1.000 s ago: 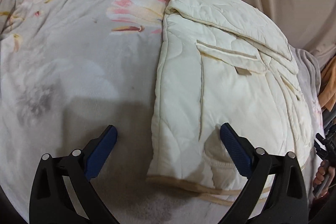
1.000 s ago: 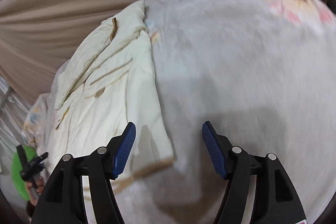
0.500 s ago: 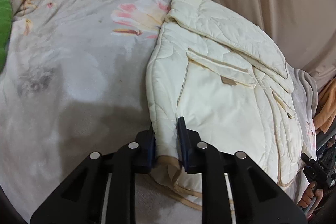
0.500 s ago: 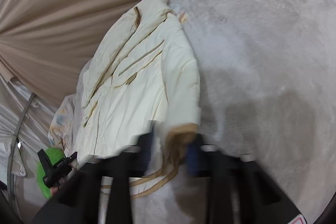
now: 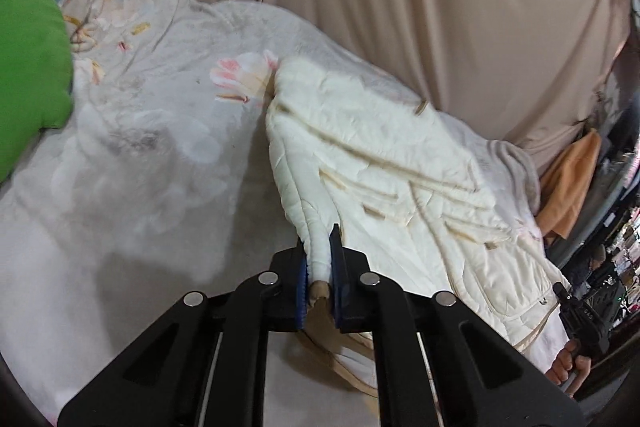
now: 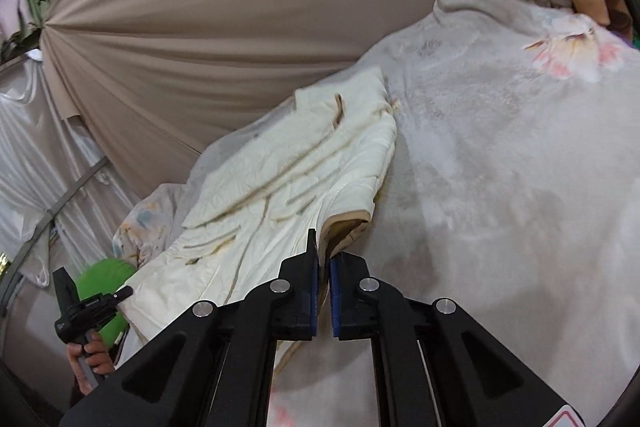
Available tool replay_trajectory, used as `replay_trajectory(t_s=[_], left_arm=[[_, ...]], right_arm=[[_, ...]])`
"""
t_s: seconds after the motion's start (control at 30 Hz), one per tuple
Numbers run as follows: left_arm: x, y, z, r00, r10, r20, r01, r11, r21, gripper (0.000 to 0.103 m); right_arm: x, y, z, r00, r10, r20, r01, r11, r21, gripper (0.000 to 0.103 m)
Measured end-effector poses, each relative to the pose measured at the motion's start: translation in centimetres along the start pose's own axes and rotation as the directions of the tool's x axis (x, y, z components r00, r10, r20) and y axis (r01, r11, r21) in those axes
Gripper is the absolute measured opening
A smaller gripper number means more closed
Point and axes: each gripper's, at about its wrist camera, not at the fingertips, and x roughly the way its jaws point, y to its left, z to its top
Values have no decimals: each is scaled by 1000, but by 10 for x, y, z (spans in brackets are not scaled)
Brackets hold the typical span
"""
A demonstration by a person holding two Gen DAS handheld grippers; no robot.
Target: Fold large clothes
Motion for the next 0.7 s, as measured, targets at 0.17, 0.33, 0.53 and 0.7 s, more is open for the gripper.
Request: replay_trajectory(t_s=[0.17,0.33,0.53,0.7], left_arm=[[-91,-29,-4,970,-102,219,91,994,59,9],[-108,-56,14,928,-107,356,72,991,111,9],[-24,-42,53,974,19,228,-30,998,47,10],[52,-47,66,971,164,174,-182,979,92,11]], right_arm=[[-94,43,-3,957,121,262,-98,990,-101,5],[-106,59,21,902,195,385,-163,980,-113,5],[-40,37,53,945,132,301,-139,990,4,5],[27,33,75,972,22,232,-21,1000,-6,5]])
